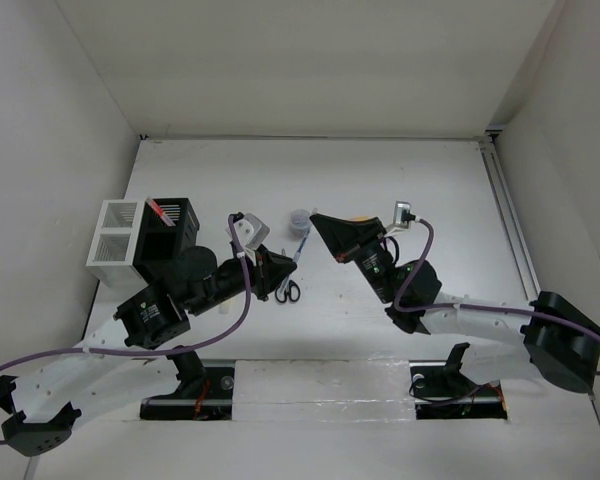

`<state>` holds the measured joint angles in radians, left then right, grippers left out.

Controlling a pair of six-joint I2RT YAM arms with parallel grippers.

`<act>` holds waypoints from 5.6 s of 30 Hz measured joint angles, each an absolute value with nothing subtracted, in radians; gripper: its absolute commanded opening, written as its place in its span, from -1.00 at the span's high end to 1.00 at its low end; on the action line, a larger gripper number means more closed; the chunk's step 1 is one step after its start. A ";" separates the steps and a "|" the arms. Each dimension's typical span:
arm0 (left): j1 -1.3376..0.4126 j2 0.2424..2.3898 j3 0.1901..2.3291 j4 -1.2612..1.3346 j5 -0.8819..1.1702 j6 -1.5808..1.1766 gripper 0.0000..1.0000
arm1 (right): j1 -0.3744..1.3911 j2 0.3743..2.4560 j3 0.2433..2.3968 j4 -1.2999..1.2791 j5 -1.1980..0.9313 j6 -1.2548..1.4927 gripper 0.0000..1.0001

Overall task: Sort the stationery into containers
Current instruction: Close the pen cap on the pen.

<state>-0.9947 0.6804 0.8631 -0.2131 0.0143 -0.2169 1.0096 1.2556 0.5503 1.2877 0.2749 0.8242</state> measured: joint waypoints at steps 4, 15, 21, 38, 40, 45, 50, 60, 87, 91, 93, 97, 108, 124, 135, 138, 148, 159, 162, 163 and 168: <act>-0.995 0.685 0.863 -0.213 0.014 -0.217 1.00 | 1.010 1.250 0.550 1.288 0.274 0.825 1.00; -0.995 0.712 0.863 -0.213 0.010 -0.217 1.00 | 1.010 1.238 0.550 1.288 0.265 0.827 1.00; -0.995 0.699 0.864 -0.213 -0.005 -0.217 1.00 | 1.010 1.238 0.550 1.288 0.265 0.827 1.00; -0.995 0.692 0.864 -0.207 -0.024 -0.217 1.00 | 1.010 1.243 0.550 1.288 0.250 0.838 1.00; -0.995 0.692 0.864 -0.207 -0.028 -0.217 1.00 | 1.010 1.247 0.550 1.288 0.250 0.839 1.00; -0.995 0.692 0.864 -0.206 -0.031 -0.217 1.00 | 1.010 1.262 0.550 1.288 0.249 0.845 1.00; -0.995 0.692 0.864 -0.207 -0.031 -0.217 1.00 | 1.010 1.272 0.550 1.288 0.242 0.853 1.00; -0.995 0.692 0.864 -0.207 -0.048 -0.217 1.00 | 1.012 1.274 0.550 1.290 0.227 0.861 1.00; -0.994 0.702 0.887 -0.207 -0.067 -0.231 1.00 | 1.042 1.346 0.555 1.357 0.252 0.887 1.00; -0.995 0.704 0.887 -0.191 -0.080 -0.242 1.00 | 1.042 1.349 0.565 1.361 0.257 0.887 1.00; -0.995 0.704 0.887 -0.181 -0.088 -0.247 1.00 | 1.042 1.349 0.568 1.362 0.262 0.887 1.00; -0.995 0.704 0.887 -0.166 -0.093 -0.252 1.00 | 1.042 1.349 0.573 1.369 0.270 0.886 1.00; -0.995 0.743 0.896 -0.170 -0.095 -0.237 1.00 | 1.044 1.382 0.582 1.383 0.282 0.879 1.00; -0.995 0.743 0.905 -0.183 -0.091 -0.220 1.00 | 1.057 1.382 0.582 1.399 0.288 0.860 1.00; -0.996 0.743 0.915 -0.197 -0.090 -0.215 1.00 | 1.063 1.383 0.581 1.406 0.291 0.847 1.00; -0.996 0.743 0.917 -0.203 -0.090 -0.213 1.00 | 1.064 1.388 0.581 1.414 0.291 0.841 1.00; -0.995 0.743 0.917 -0.239 -0.104 -0.210 1.00 | 1.068 1.424 0.581 1.430 0.291 0.841 1.00; -0.996 0.741 0.917 -0.218 -0.089 -0.210 1.00 | 1.069 1.391 0.581 1.422 0.280 0.803 0.79; -0.996 0.741 0.917 -0.212 -0.079 -0.210 1.00 | 1.070 1.384 0.581 1.421 0.273 0.795 0.64; -0.996 0.741 0.917 -0.213 -0.077 -0.210 1.00 | 1.071 1.382 0.581 1.421 0.271 0.793 0.61; -0.996 0.741 0.917 -0.192 -0.068 -0.211 1.00 | 1.089 1.367 0.581 1.413 0.244 0.788 0.50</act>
<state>-0.9958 0.7414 0.9173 -0.1917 -0.0685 -0.2108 1.0885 1.3670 0.5808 1.4132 0.2436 0.7883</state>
